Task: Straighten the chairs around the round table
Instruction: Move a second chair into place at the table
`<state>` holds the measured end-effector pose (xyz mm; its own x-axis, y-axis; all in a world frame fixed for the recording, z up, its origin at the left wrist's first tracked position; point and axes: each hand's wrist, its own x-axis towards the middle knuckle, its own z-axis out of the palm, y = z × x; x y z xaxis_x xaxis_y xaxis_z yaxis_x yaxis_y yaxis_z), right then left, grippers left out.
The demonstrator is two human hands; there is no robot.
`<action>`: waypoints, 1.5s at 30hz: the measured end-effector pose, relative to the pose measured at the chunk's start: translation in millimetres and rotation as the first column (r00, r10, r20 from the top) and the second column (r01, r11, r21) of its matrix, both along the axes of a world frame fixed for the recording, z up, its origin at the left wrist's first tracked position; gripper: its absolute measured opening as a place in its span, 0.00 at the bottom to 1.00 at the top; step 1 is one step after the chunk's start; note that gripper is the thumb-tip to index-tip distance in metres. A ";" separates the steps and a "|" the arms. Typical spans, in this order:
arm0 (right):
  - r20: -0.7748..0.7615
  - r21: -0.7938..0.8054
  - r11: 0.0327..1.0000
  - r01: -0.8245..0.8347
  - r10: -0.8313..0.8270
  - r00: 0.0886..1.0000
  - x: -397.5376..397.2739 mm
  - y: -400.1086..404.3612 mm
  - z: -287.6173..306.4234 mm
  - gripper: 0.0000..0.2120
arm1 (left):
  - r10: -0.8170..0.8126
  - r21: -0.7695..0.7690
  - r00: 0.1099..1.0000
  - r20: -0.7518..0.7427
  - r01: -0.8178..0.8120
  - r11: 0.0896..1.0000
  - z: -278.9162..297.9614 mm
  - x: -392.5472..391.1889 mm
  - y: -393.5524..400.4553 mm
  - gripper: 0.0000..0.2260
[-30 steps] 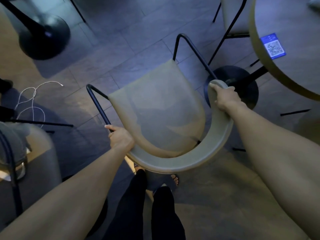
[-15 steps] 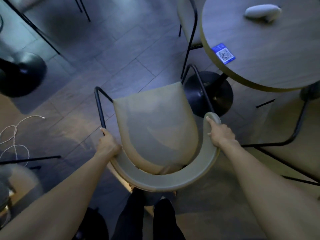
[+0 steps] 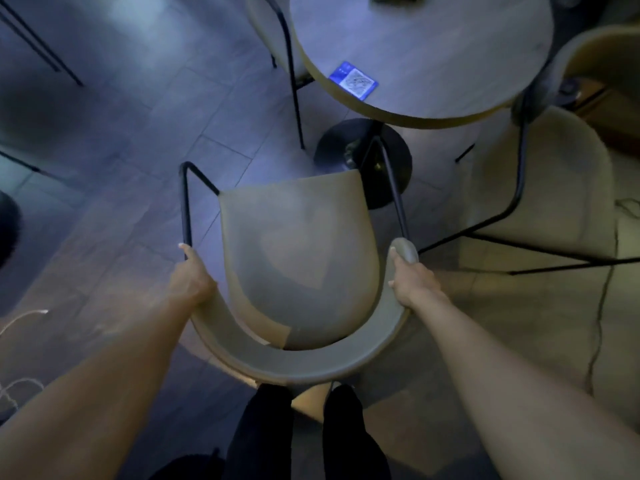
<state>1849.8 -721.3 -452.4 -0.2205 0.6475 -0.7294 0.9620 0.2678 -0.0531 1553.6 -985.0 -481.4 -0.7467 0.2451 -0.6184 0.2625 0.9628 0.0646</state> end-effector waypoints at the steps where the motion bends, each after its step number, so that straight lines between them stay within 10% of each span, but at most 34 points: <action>1: 0.000 -0.008 1.000 0.013 -0.013 1.000 1.3 -6.6 0.3 0.23 | -0.017 -0.004 1.000 -0.003 0.017 1.000 0.4 -3.1 -0.1 0.46; 20: -0.003 -0.044 0.927 0.373 -0.373 0.928 46.7 -145.2 -9.7 0.33 | -0.503 0.014 0.864 -0.040 0.504 0.864 6.8 -45.3 43.6 0.45; 45: -0.223 0.205 0.818 0.537 -0.495 0.840 -7.0 -47.5 -31.1 0.27 | -0.531 -0.040 0.843 -0.087 0.530 0.847 3.6 -104.5 188.9 0.44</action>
<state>1842.8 -768.8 -483.6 0.1038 0.8519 -0.5134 0.9473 -0.2420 -0.2099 1449.1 -796.1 -477.8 -0.5582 0.6119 -0.5604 0.7376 0.6752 0.0026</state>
